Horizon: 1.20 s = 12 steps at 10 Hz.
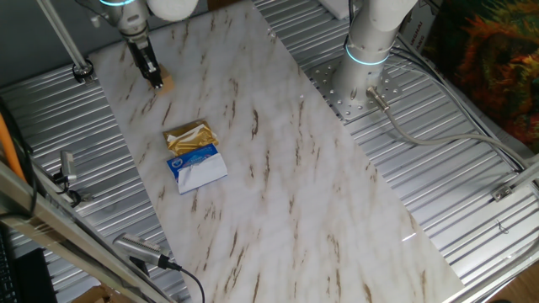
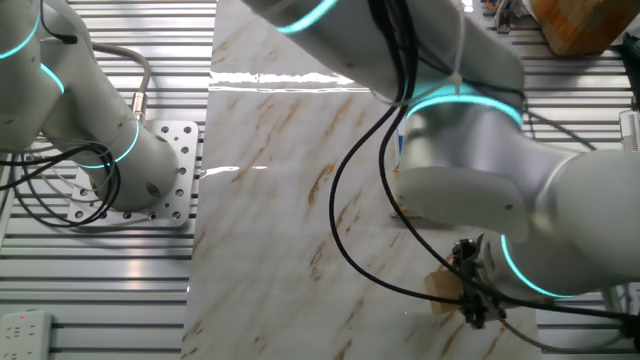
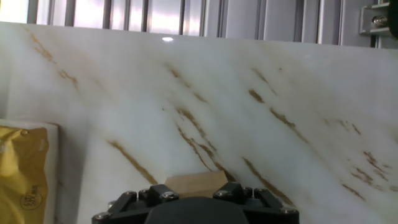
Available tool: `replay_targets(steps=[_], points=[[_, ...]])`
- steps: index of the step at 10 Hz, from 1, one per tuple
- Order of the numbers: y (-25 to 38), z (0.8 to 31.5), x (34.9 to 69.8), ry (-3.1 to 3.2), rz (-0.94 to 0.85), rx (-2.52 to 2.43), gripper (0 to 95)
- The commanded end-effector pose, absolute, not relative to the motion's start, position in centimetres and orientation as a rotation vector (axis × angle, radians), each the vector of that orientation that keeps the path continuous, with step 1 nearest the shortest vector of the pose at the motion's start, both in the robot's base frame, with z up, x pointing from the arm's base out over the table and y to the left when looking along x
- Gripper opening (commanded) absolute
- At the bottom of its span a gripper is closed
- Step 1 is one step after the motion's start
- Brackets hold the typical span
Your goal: Pick up the small block on the left and move it to the right
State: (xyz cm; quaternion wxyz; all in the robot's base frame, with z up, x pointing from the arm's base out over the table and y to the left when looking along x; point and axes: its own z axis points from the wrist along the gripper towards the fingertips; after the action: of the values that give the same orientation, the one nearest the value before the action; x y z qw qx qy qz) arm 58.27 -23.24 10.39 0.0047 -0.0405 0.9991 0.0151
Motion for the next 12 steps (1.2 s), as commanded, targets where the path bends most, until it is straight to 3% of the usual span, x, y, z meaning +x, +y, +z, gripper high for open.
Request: replay_targets(steps=[1, 5, 12], points=[[-23.1, 11.5, 58.1, 3.133, 0.046, -0.122, 0.0], [-22.9, 14.2, 57.6, 3.144, 0.046, -0.123, 0.0], [-22.7, 15.4, 57.3, 3.146, 0.042, -0.113, 0.0]])
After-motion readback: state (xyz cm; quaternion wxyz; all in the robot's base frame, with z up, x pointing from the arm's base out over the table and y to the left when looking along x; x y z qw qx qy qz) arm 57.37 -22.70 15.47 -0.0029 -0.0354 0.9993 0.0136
